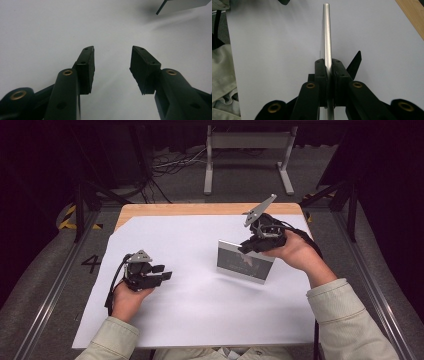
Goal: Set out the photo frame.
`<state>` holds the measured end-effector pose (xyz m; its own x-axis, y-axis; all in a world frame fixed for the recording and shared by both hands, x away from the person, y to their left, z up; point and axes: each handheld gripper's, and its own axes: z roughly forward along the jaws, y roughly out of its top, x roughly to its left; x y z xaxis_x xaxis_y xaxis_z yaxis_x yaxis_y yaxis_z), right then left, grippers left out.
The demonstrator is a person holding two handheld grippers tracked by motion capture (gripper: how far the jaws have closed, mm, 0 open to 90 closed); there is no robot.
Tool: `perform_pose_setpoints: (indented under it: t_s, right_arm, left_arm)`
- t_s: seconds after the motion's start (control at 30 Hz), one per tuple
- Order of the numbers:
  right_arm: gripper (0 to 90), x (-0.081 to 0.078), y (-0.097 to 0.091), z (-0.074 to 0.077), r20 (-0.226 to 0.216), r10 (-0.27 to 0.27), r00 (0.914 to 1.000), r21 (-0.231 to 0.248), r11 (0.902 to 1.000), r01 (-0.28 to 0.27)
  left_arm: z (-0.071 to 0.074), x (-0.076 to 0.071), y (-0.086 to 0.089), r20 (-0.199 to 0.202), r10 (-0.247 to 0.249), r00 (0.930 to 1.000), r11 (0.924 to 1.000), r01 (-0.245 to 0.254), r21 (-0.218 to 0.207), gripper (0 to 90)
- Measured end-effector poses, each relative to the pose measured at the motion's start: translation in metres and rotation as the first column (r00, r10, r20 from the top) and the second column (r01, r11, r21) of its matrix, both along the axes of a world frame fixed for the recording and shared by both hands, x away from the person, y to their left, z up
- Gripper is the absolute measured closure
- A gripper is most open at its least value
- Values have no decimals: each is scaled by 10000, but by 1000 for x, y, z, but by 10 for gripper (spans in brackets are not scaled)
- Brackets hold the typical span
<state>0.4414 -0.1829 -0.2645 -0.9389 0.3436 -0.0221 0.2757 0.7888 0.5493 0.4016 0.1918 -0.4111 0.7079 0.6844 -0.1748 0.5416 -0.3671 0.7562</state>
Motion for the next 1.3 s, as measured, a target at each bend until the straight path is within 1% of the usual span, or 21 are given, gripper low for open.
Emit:
perform_pose_setpoints:
  t_s: [0.1,0.27,0.33,0.4,0.43,0.53,0.57,0.7,0.8,0.83,0.9,0.93,0.97,1.03,1.07,1.17,1.27,1.3]
  right_arm:
    - [840,2,3,-3,57,230,9997,-102,9997,-229]
    - [840,5,7,-6,-101,447,9989,-108,9989,-448]
    - [840,7,9,-8,-147,685,9975,-71,9976,-686]
    - [840,8,11,-8,-233,811,9964,-74,9967,-813]
    - [840,9,11,-9,-209,949,9953,-46,9955,-950]
    - [840,9,14,-9,-322,1115,9932,-53,9937,-1118]
    - [840,10,14,-10,-316,1194,9923,-34,9928,-1196]
    - [840,11,17,-11,-411,1450,9886,-99,9893,-1455]
    - [839,13,20,-12,-377,1743,9840,-163,9844,-1750]
    - [840,13,21,-13,-455,1779,9830,-172,9837,-1788]
    - [839,14,23,-14,-468,1944,9798,-179,9806,-1954]
    - [840,15,23,-14,-506,1991,9787,-194,9795,-2003]
    - [840,15,23,-15,-554,1944,9793,-204,9804,-1958]
    - [840,16,24,-16,-586,2065,9767,-222,9779,-2080]
    - [840,17,25,-17,-598,2159,9746,-163,9760,-2172]
    - [840,18,26,-19,-690,2242,9721,-176,9740,-2258]
    - [839,18,28,-21,-763,2428,9671,-207,9693,-2450]
    - [839,18,28,-21,-799,2423,9669,-214,9694,-2447]
  left_arm:
    - [0,0,0,-16,3,10000,10000,-3,-10,550]
    - [-1,0,-1,-30,-50,10000,10000,51,28,549]
    - [-1,0,-1,-46,-54,10000,10000,54,17,548]
    - [-1,0,-1,-56,-69,10000,10000,69,20,548]
    - [-1,0,-1,-48,-57,10000,10000,58,13,548]
    - [-1,0,-1,-34,-56,10000,10000,56,18,547]
    - [-1,-1,-1,-89,-48,9999,10000,48,5,547]
    - [-2,-2,0,-69,-35,10000,10000,35,50,547]
    - [-1,-4,3,-56,57,10000,10000,-57,18,547]
    - [-1,-4,4,-33,47,10000,10000,-47,71,547]
    - [-2,-5,5,-38,126,9999,9999,-126,57,548]
    - [-2,-6,5,-47,148,9999,9999,-147,68,548]
    - [-2,-7,6,-106,143,9998,9999,-142,69,547]
    - [-2,-7,7,-52,161,9999,9998,-161,107,547]
    - [-2,-8,7,-102,187,9998,9998,-186,71,547]
    - [-3,-8,9,-44,223,9997,9997,-222,80,547]
    - [-3,-8,9,-43,212,9998,9997,-212,89,547]
    - [-3,-8,8,-59,211,9998,9997,-210,103,548]
